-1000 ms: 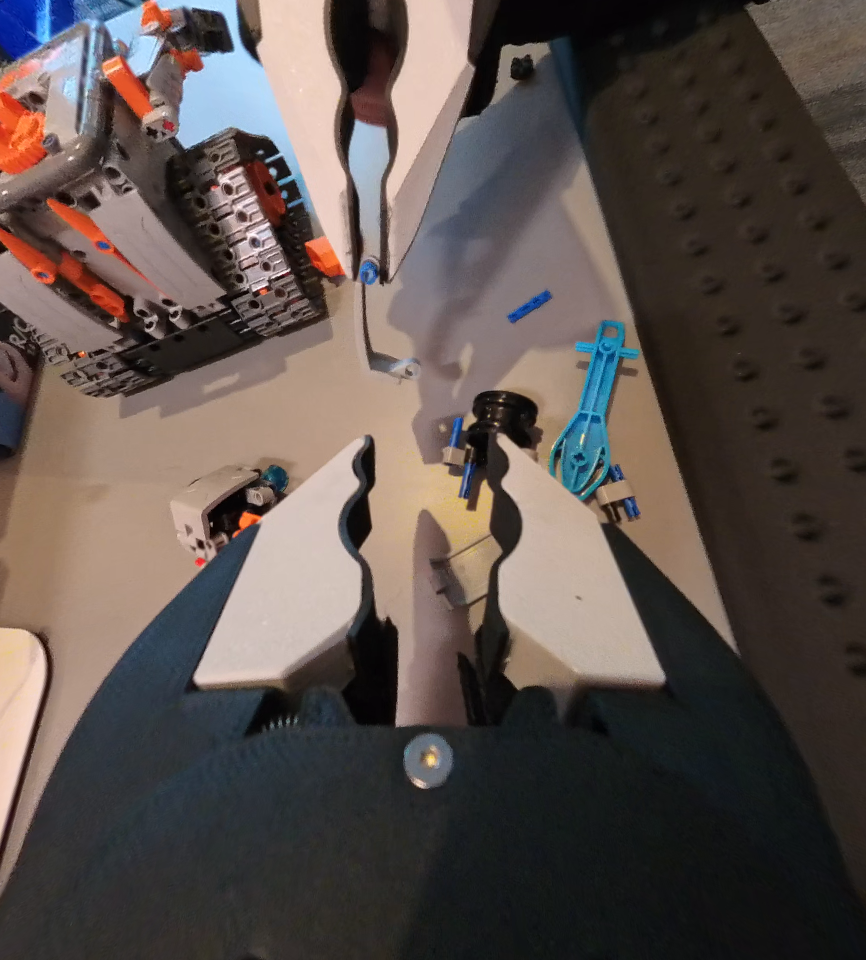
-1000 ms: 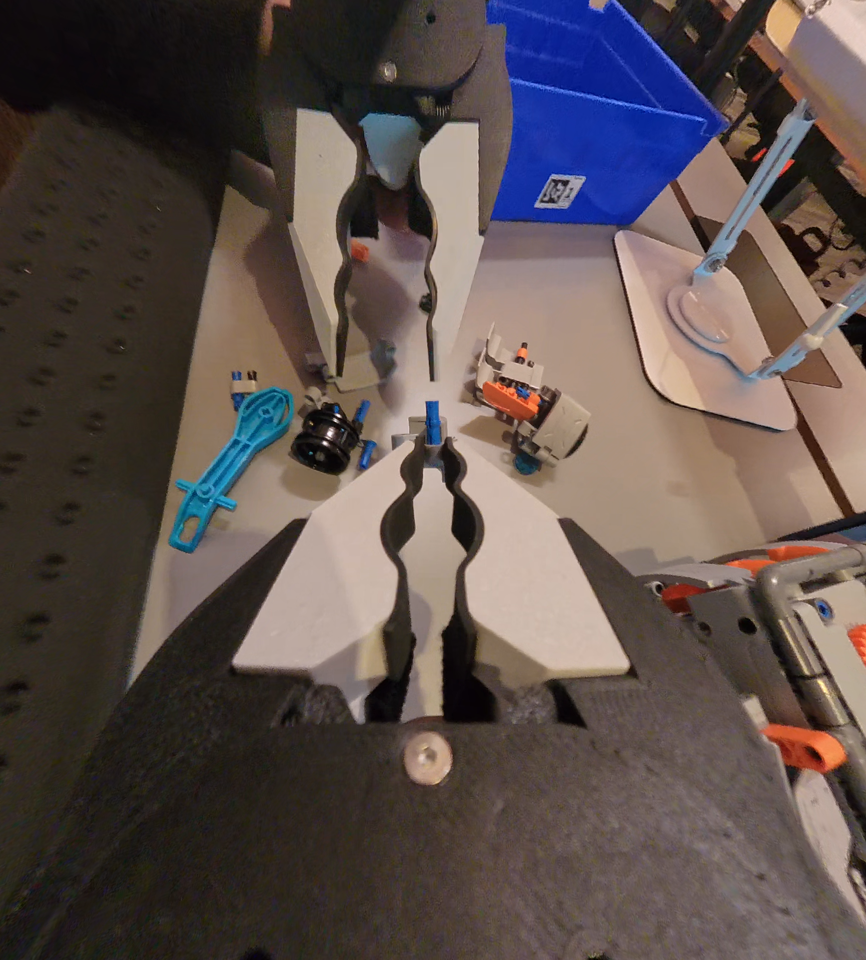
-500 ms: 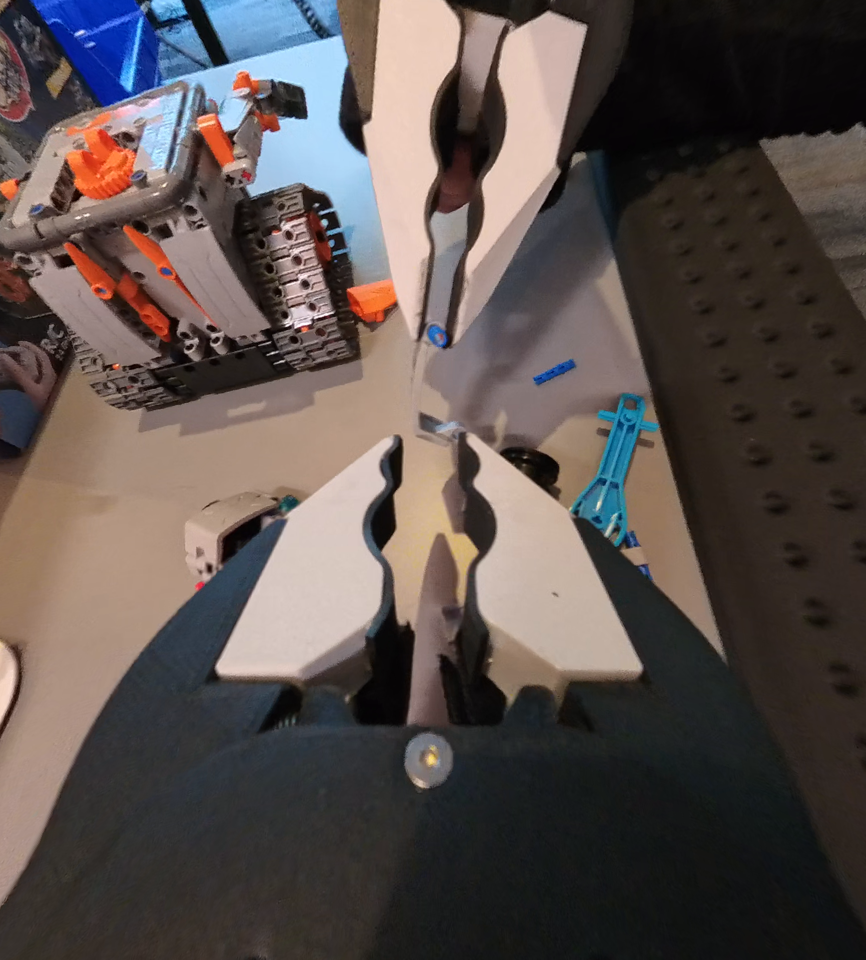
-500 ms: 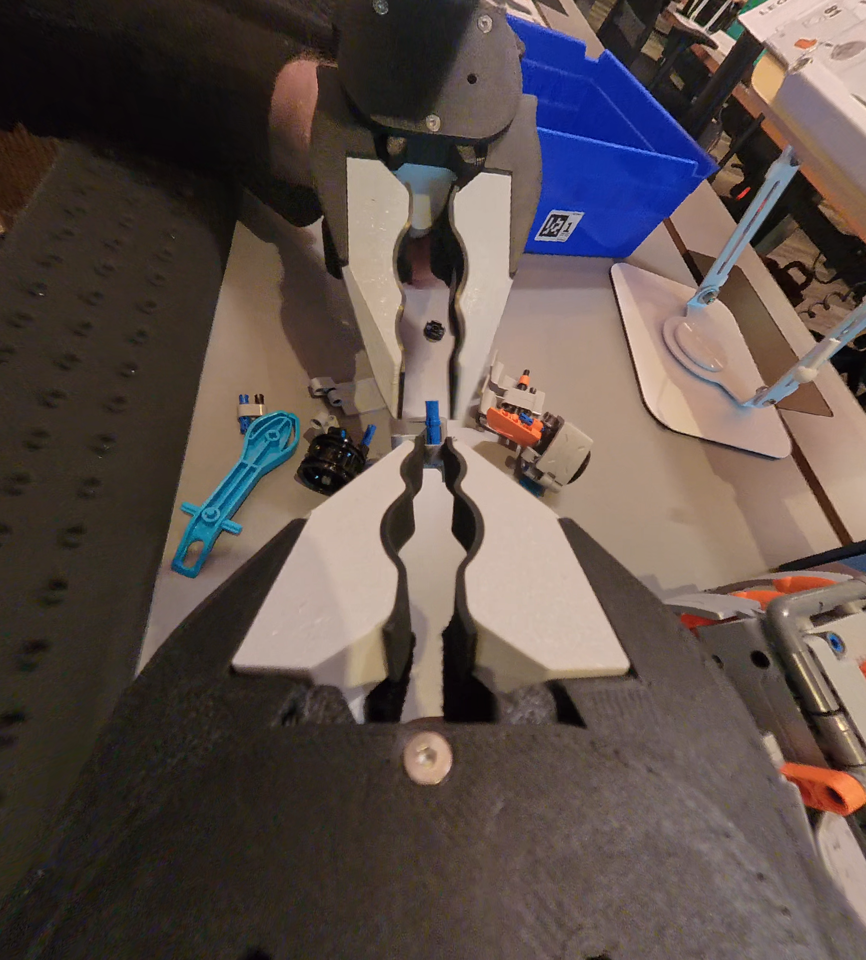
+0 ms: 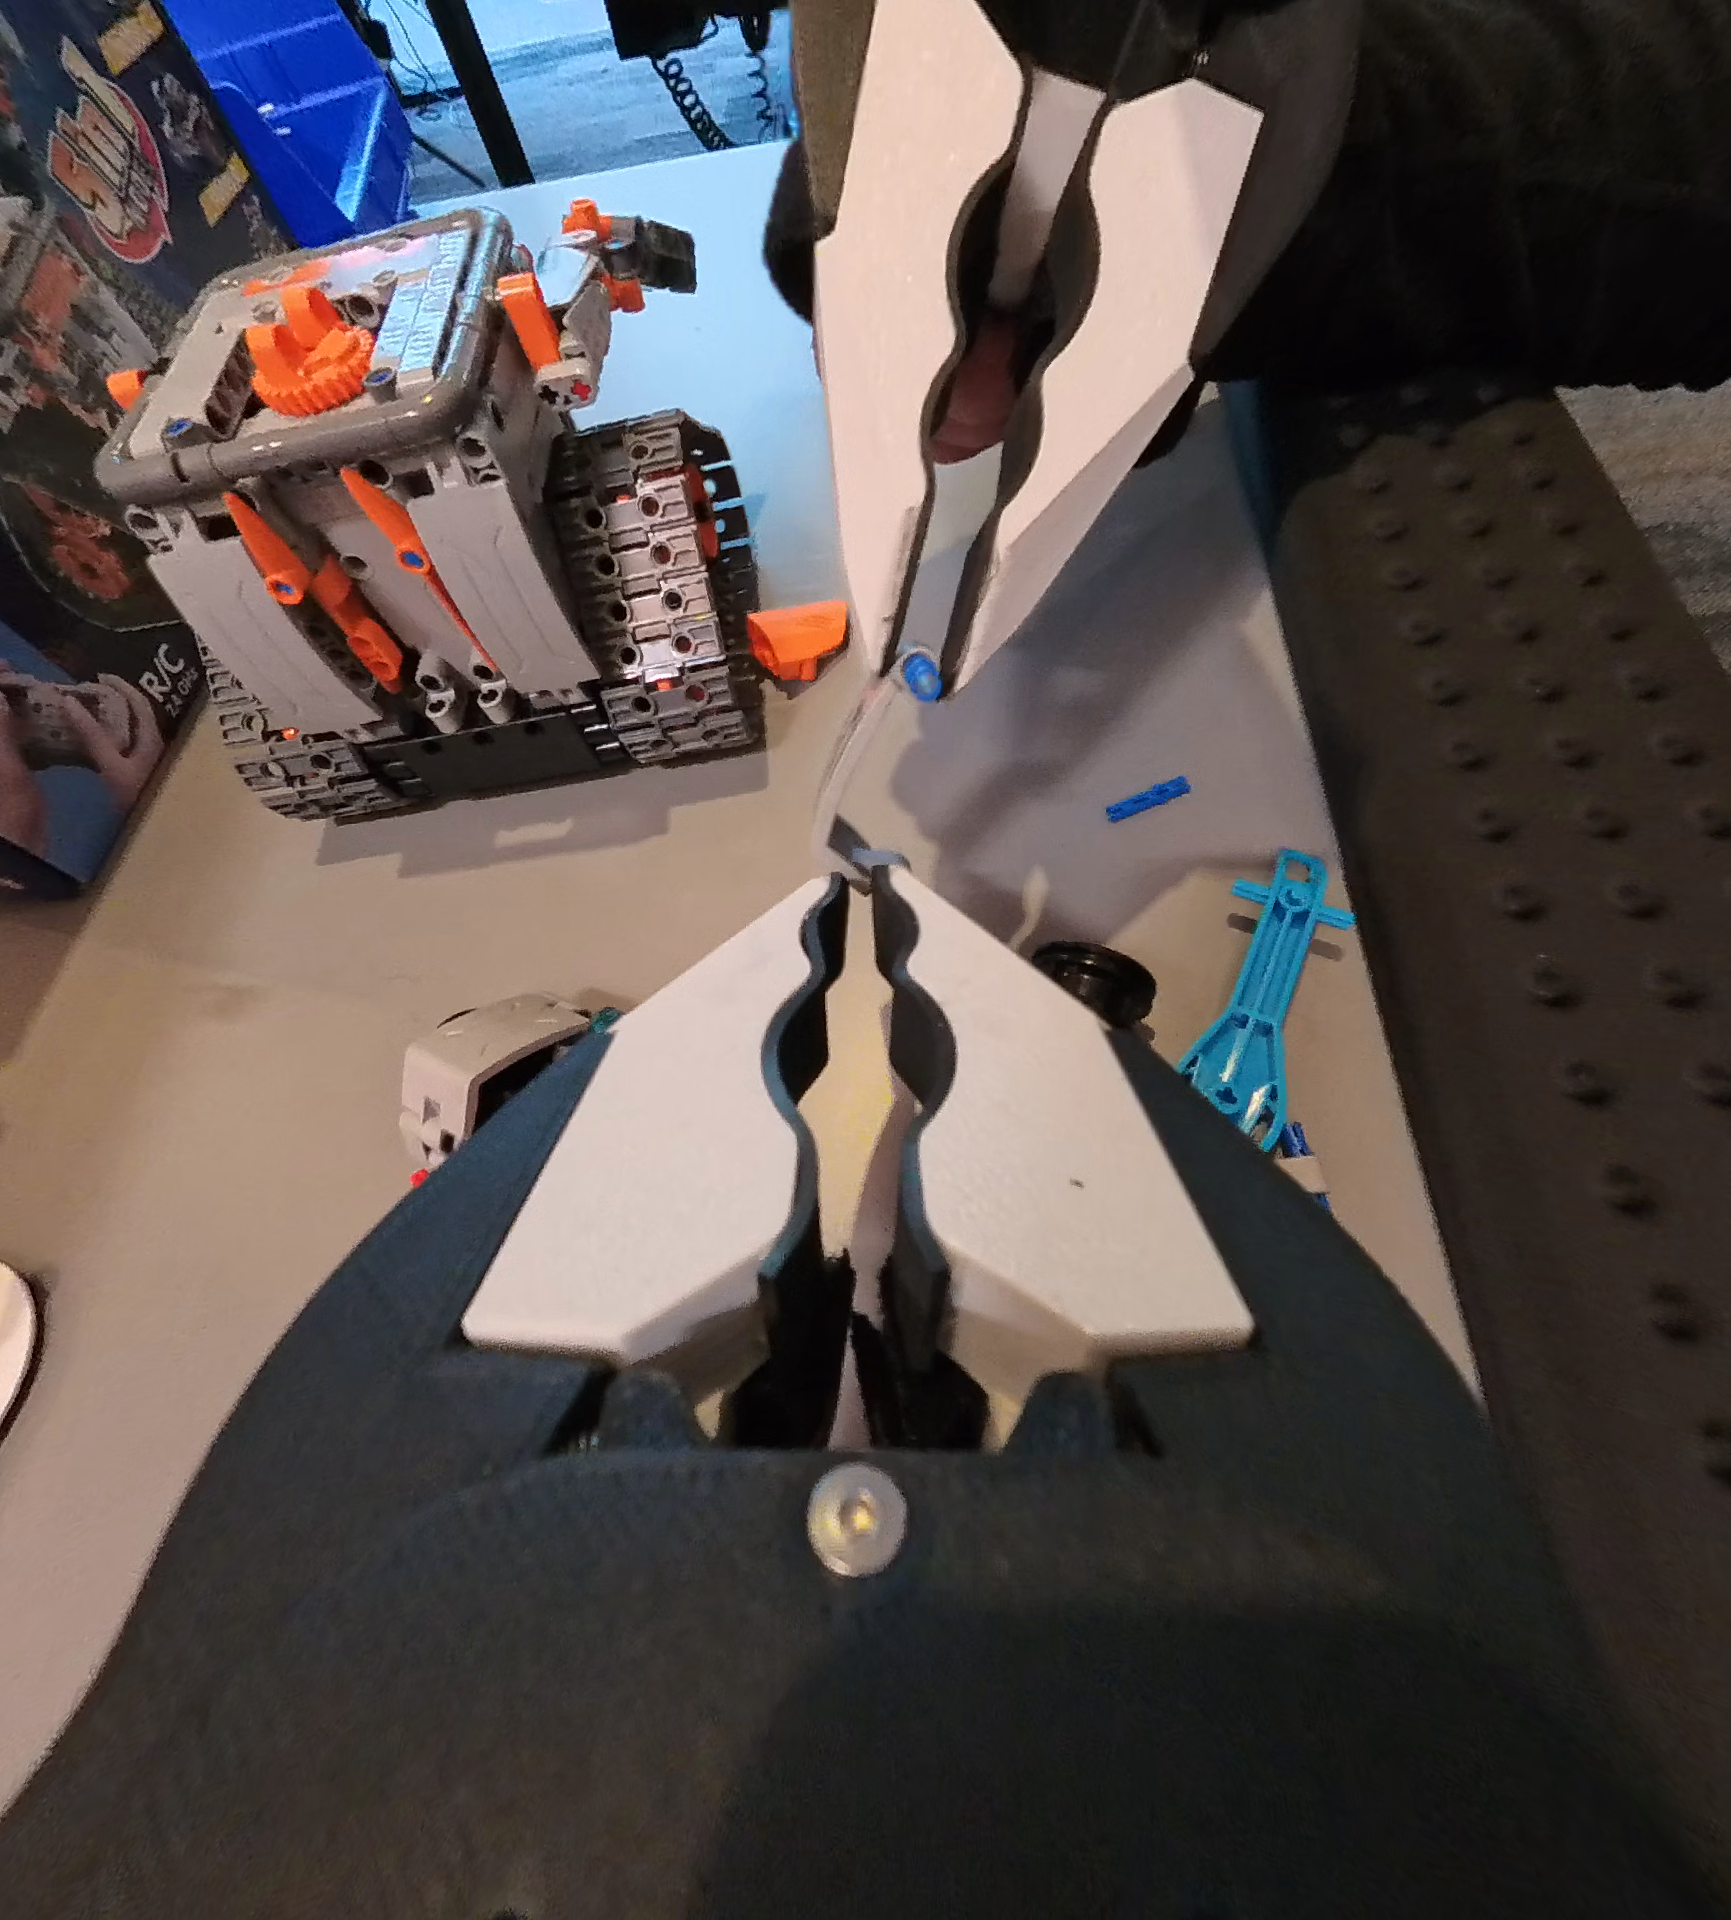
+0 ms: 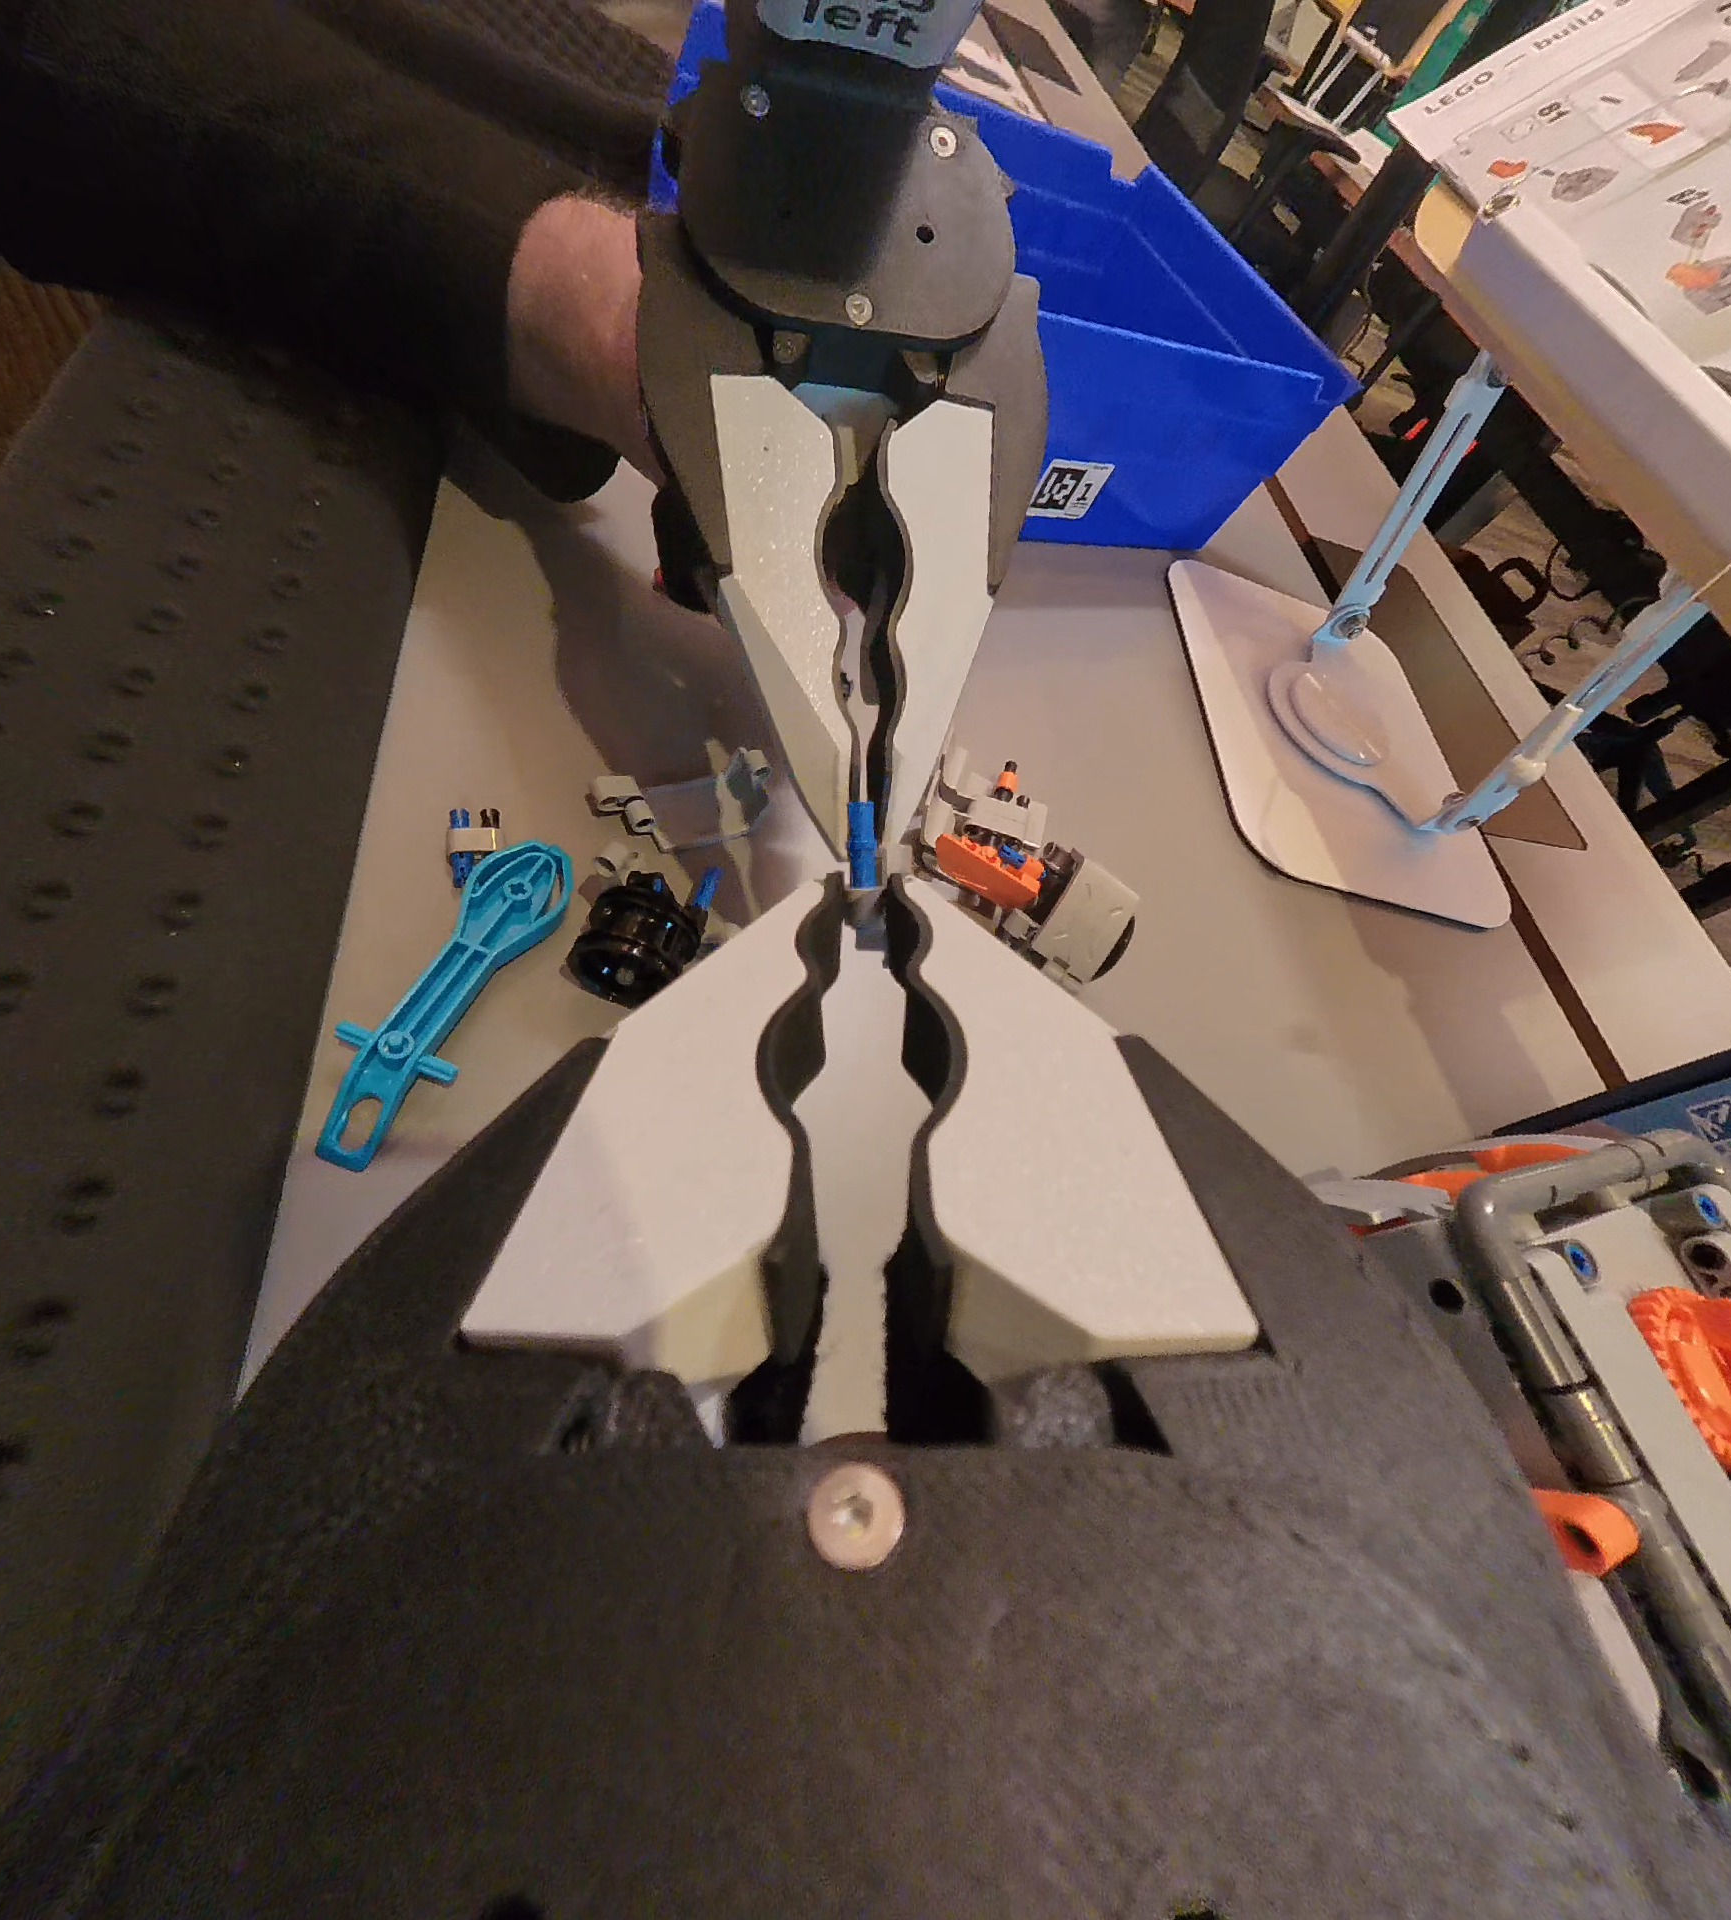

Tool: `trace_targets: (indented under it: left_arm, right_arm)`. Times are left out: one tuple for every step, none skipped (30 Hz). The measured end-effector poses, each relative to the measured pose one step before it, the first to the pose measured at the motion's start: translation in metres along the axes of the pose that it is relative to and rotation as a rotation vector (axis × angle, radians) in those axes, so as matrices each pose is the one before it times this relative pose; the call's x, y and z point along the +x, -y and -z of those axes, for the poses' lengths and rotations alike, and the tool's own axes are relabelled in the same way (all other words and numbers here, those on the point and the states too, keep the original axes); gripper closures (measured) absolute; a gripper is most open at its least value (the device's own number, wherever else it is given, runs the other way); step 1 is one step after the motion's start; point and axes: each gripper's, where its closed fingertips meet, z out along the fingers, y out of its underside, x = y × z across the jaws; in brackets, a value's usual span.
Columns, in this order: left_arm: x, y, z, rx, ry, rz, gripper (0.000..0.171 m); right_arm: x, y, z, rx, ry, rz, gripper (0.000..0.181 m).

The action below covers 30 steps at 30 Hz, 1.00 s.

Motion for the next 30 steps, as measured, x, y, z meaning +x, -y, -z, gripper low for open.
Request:
trace_targets:
  left_arm:
    - [-0.00132, 0.00080, 0.00063, 0.00811, 0.0028, 0.0085, 0.170]
    - [-0.00056, -0.00061, -0.00011, -0.00375, -0.0029, 0.0148, 0.169]
    - [0.00036, -0.00128, -0.00056, -0.01076, -0.0039, 0.0038, 0.169]
    - [0.00064, -0.00282, -0.00129, -0.01965, -0.0043, 0.0008, 0.170]
    - [0.00167, -0.00590, -0.00237, -0.03738, -0.0142, 0.0126, 0.168]
    - [0.00401, -0.00736, -0.00269, -0.04376, -0.0283, 0.0065, 0.158]
    - [0.00292, -0.00590, -0.00213, -0.03439, -0.0147, -0.0055, 0.152]
    - [-0.00036, -0.00347, -0.00141, -0.02215, 0.0115, -0.0125, 0.151]
    - [-0.00085, -0.00218, -0.00105, -0.01865, 0.0152, -0.0155, 0.151]
    - [-0.00081, 0.00002, -0.00006, -0.00559, 0.0125, -0.0133, 0.151]
    - [-0.00170, 0.00324, 0.00142, 0.01467, 0.0152, -0.0090, 0.150]
    - [-0.00109, 0.00465, 0.00203, 0.02107, 0.0113, -0.0098, 0.150]
    - [-0.00029, 0.00562, 0.00174, 0.02478, 0.0113, -0.0213, 0.150]
    - [-0.00123, 0.00738, 0.00160, 0.03278, 0.0264, -0.0371, 0.150]
    - [0.00048, 0.00618, 0.00041, 0.01799, 0.0201, -0.0384, 0.150]
    - [0.00343, 0.00406, -0.00137, 0.00006, 0.0027, -0.0355, 0.151]
    - [0.00136, 0.00374, -0.00199, -0.00198, 0.0231, -0.0406, 0.153]
    - [0.00196, 0.00055, -0.00255, -0.02134, 0.0186, -0.0450, 0.156]
    - [0.00327, -0.00204, -0.00311, -0.03432, 0.0058, -0.0389, 0.158]
    - [0.00180, -0.00171, -0.00307, -0.02498, 0.0136, -0.0339, 0.158]
    - [0.00140, -0.00300, -0.00273, -0.02792, 0.0129, -0.0307, 0.158]
    - [-0.00025, -0.00349, -0.00202, -0.02860, 0.0173, -0.0245, 0.157]
    - [-0.00011, 0.00069, -0.00041, 0.00057, 0.0143, -0.0193, 0.159]
    - [0.00002, 0.00199, 0.00041, 0.00805, 0.0071, -0.0074, 0.161]
    - [0.00054, -0.00050, -0.00027, -0.00970, -0.0017, -0.0028, 0.163]
    - [-0.00067, 0.00091, 0.00033, 0.00141, 0.0121, -0.0117, 0.165]
    - [-0.00040, 0.00115, 0.00055, 0.00655, 0.0151, -0.0200, 0.166]
    - [0.00107, 0.00050, 0.00004, 0.00294, -0.0025, -0.0022, 0.167]
    - [-0.00021, 0.00049, 0.00044, 0.00412, -0.0016, 0.0100, 0.167]
    - [-0.00102, 0.00110, 0.00102, 0.01166, 0.0031, 0.0042, 0.168]
  right_arm:
    - [0.00145, -0.00168, 0.00040, -0.0097, -0.0036, -0.0076, 0.176]
    - [0.00233, -0.00409, -0.00002, -0.0236, -0.0047, -0.0151, 0.176]
    - [0.00086, -0.00697, -0.00073, -0.0356, 0.0091, -0.0226, 0.176]
    - [-0.00066, -0.00912, -0.00160, -0.0439, 0.0211, -0.0292, 0.177]
    - [-0.00047, -0.01030, -0.00262, -0.0481, 0.0184, -0.0320, 0.177]
    - [0.00099, -0.00969, -0.00339, -0.0466, 0.0042, -0.0224, 0.177]
    - [-0.00019, -0.00655, -0.00322, -0.0319, 0.0038, -0.0052, 0.177]
    - [-0.00257, -0.00316, -0.00269, -0.0150, 0.0159, -0.0017, 0.177]
    - [-0.00218, -0.00202, -0.00241, -0.0120, 0.0138, -0.0074, 0.177]
    - [-0.00057, -0.00186, -0.00165, -0.0142, -0.0008, 0.0032, 0.177]
    - [-0.00048, -0.00004, -0.00035, -0.0057, -0.0066, 0.0160, 0.177]
    - [-0.00086, 0.00215, 0.00030, 0.0046, -0.0047, 0.0150, 0.177]
    - [-0.00057, 0.00287, 0.00031, 0.0060, -0.0092, 0.0171, 0.177]
    - [0.00101, 0.00262, 0.00010, 0.0011, -0.0251, 0.0284, 0.177]
    - [0.00121, 0.00206, -0.00018, -0.0065, -0.0298, 0.0333, 0.177]
    - [-0.00068, 0.00145, -0.00095, -0.0123, -0.0184, 0.0286, 0.177]
    - [-0.00104, 0.00134, -0.00126, -0.0123, -0.0176, 0.0289, 0.177]
    - [-0.00130, 0.00070, -0.00103, -0.0163, -0.0141, 0.0278, 0.177]
    - [-0.00109, 0.00116, -0.00030, -0.0117, -0.0137, 0.0267, 0.177]
    - [-0.00088, 0.00219, 0.00012, -0.0038, -0.0120, 0.0209, 0.177]
    - [-0.00126, 0.00237, 0.00039, -0.0001, -0.0063, 0.0152, 0.177]
    - [-0.00096, 0.00183, 0.00054, -0.0017, -0.0076, 0.0157, 0.177]
    - [-0.00034, 0.00152, 0.00057, -0.0030, -0.0103, 0.0167, 0.177]
    - [-0.00110, 0.00175, 0.00063, 0.0010, -0.0011, 0.0087, 0.177]
    - [-0.00129, 0.00092, 0.00031, -0.0007, 0.0038, 0.0028, 0.177]
    - [-0.00004, -0.00025, 0.00019, -0.0068, -0.0060, 0.0085, 0.177]
    - [-0.00011, 0.00013, 0.00065, -0.0056, -0.0053, 0.0103, 0.177]
    - [-0.00058, 0.00037, 0.00064, -0.0016, 0.0001, 0.0052, 0.177]
    - [0.00017, 0.00053, 0.00062, 0.0064, -0.0035, 0.0005, 0.177]
    - [0.00130, 0.00136, 0.00134, 0.0139, -0.0061, -0.0068, 0.177]
